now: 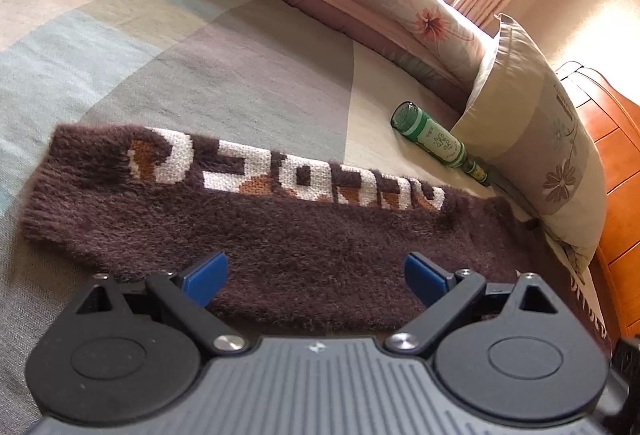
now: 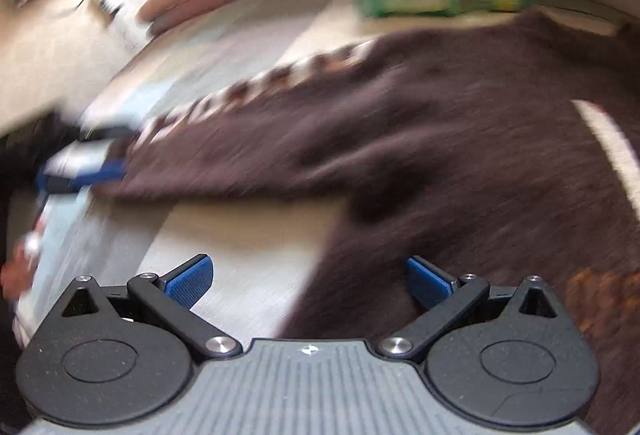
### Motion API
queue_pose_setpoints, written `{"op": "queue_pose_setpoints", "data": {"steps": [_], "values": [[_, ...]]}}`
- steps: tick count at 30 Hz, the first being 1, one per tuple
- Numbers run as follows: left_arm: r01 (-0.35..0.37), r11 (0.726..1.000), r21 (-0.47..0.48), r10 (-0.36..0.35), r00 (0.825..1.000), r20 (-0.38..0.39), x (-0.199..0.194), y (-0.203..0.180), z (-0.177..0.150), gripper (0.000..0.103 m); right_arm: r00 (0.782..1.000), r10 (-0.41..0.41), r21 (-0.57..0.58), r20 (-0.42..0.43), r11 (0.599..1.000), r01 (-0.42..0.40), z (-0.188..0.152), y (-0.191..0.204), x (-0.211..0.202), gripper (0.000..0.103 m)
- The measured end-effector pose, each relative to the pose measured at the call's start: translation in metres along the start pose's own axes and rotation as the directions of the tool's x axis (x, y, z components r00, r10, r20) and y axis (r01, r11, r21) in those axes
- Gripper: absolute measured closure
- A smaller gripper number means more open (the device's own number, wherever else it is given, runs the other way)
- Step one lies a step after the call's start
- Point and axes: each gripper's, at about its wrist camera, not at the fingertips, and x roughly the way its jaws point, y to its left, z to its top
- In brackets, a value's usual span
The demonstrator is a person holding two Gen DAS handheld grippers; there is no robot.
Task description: Fold clothes
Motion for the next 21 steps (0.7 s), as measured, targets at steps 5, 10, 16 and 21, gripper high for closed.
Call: {"op": "queue_pose_setpoints", "data": {"steps": [5,10,16,21], "values": [[-0.015,1.0,0.016,0.015,1.0,0.0,0.0,-0.004,0.0,0.008,0.999,0.022,-0.122,-0.037,0.992,-0.026,-0.008,0.029,-0.008,0.0],[-0.017,0.999,0.03,0.017,1.0,0.005,-0.001,-0.008,0.0,0.008,0.997,-0.075,-0.012,0.006,0.997,0.075,-0.018,0.009,-0.015,0.0],[-0.041,0.998,0.051,0.041,0.999,-0.004,0.003,-0.016,-0.001,0.008,0.998,-0.052,-0.099,0.019,0.994,0.054,-0.064,0.04,-0.044,0.0],[-0.049,0.99,0.131,0.049,0.999,0.0,0.001,-0.038,-0.007,0.008,0.995,-0.081,-0.073,0.05,0.994,0.085,-0.089,0.037,-0.064,0.0]]}}
